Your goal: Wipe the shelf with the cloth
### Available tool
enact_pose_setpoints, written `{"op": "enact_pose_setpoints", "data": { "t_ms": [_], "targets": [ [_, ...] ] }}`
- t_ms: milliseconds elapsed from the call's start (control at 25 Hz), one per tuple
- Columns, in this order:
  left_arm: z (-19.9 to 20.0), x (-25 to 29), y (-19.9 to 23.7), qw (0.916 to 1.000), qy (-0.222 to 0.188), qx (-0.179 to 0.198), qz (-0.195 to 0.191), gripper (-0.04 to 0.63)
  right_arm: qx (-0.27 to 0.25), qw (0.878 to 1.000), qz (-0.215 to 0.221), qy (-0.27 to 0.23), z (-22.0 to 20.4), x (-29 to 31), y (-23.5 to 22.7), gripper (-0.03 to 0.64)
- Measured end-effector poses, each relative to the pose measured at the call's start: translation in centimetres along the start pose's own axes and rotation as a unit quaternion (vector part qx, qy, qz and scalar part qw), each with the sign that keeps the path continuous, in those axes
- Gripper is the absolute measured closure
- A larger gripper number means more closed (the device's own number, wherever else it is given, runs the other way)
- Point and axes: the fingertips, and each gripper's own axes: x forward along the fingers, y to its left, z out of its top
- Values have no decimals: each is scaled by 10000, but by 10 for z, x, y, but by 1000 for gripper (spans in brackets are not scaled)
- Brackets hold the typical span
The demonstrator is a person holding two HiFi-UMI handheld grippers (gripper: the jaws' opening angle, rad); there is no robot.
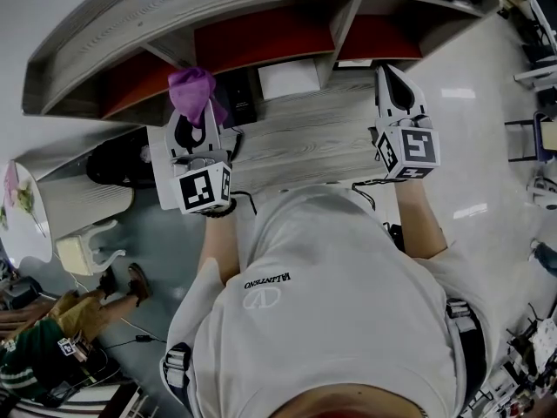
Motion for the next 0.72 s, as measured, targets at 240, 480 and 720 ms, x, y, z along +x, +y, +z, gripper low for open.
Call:
{"op": "enact_pose_setpoints", "data": {
  "t_ms": [240, 480, 720],
  "targets": [
    [0, -1, -1, 10000, 5, -20, -37, 505, -4, 10000, -34, -11, 2, -2, 1, 620],
    [1, -2, -2, 9999, -24, -32, -91, 505, -3, 10000, -56, -9, 2, -4, 1, 620],
    [3, -6, -3, 9999, -32, 4, -98, 505, 2, 10000, -90, -1, 1, -10, 3, 620]
  ]
}}
